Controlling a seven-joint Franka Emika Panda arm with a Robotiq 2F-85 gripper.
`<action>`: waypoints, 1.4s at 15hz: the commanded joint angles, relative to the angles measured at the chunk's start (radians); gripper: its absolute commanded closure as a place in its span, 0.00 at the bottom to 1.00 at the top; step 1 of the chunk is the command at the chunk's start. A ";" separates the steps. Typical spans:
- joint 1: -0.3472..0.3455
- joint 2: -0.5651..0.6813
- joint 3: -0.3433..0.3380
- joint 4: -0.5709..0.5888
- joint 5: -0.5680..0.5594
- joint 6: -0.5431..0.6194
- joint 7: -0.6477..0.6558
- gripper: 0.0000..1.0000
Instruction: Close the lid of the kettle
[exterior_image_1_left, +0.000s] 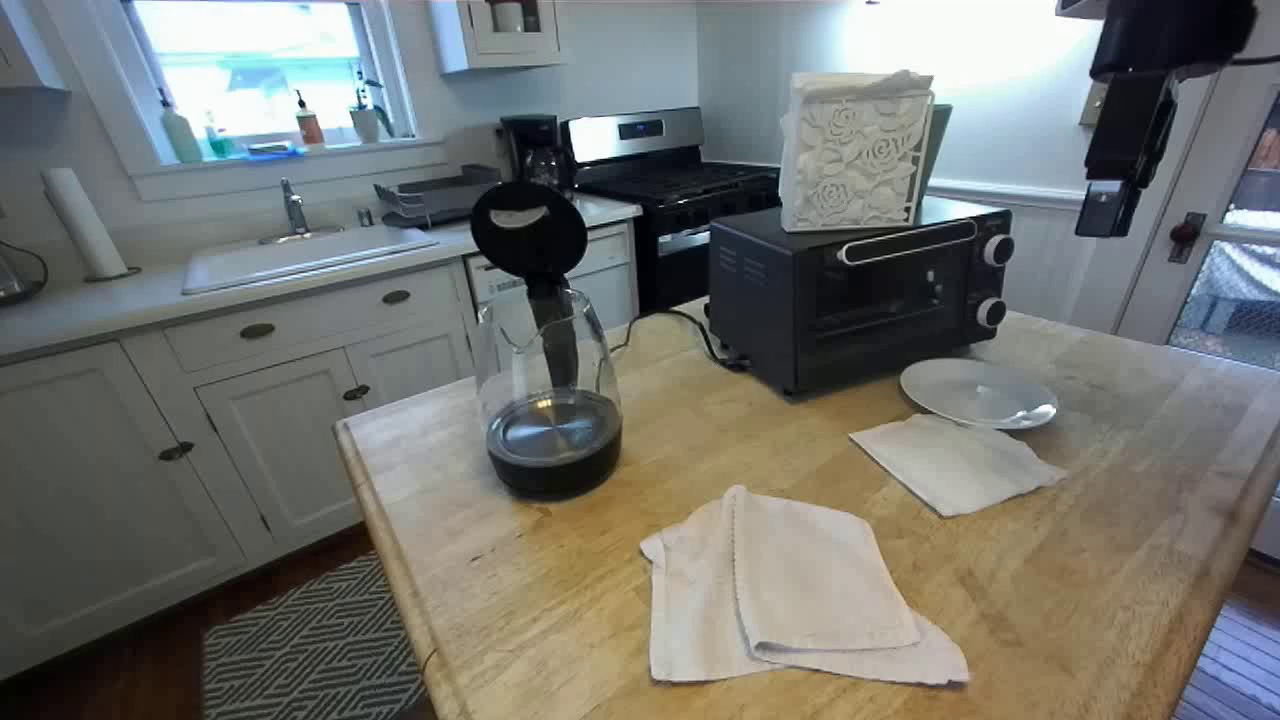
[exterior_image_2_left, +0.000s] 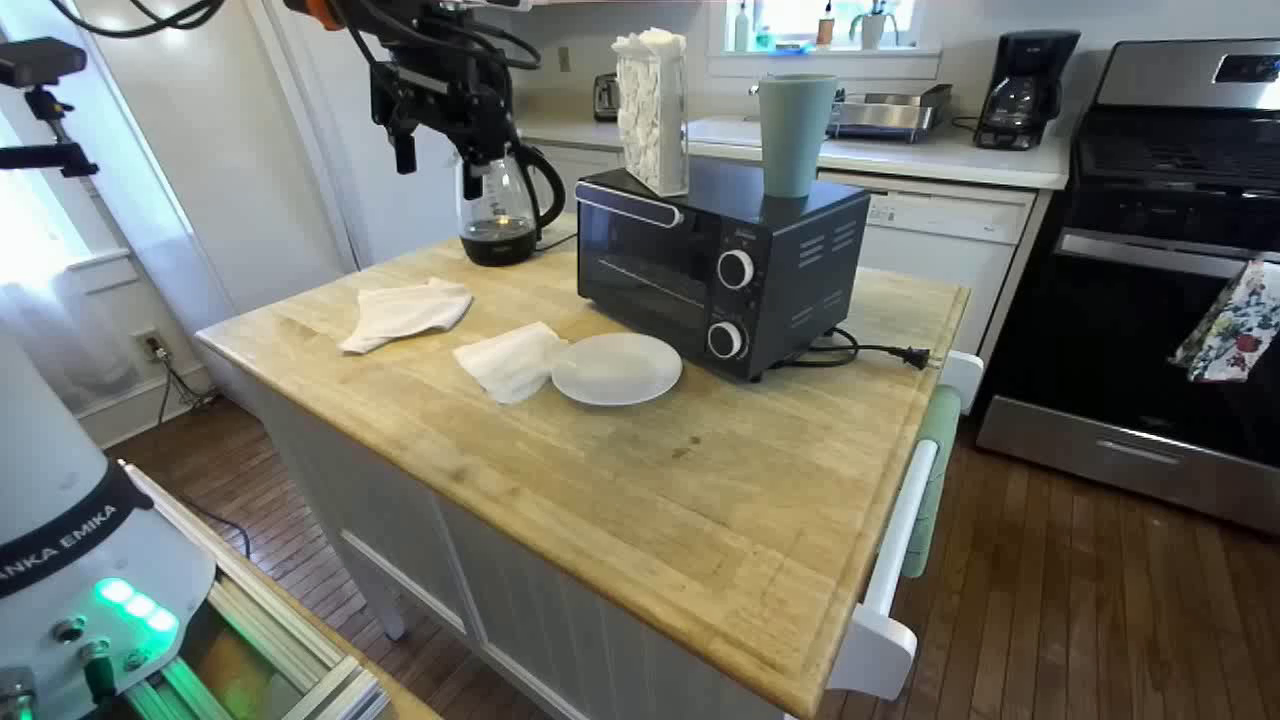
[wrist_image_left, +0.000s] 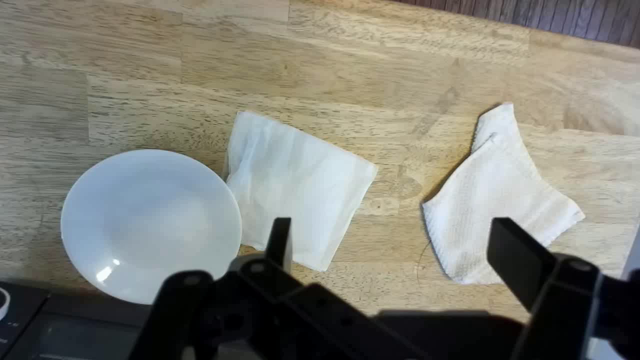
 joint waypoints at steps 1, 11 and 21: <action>-0.025 0.003 0.023 0.002 0.009 -0.002 -0.008 0.00; -0.025 0.003 0.023 0.002 0.009 -0.002 -0.008 0.00; 0.083 0.052 0.179 0.171 0.114 0.074 0.060 0.00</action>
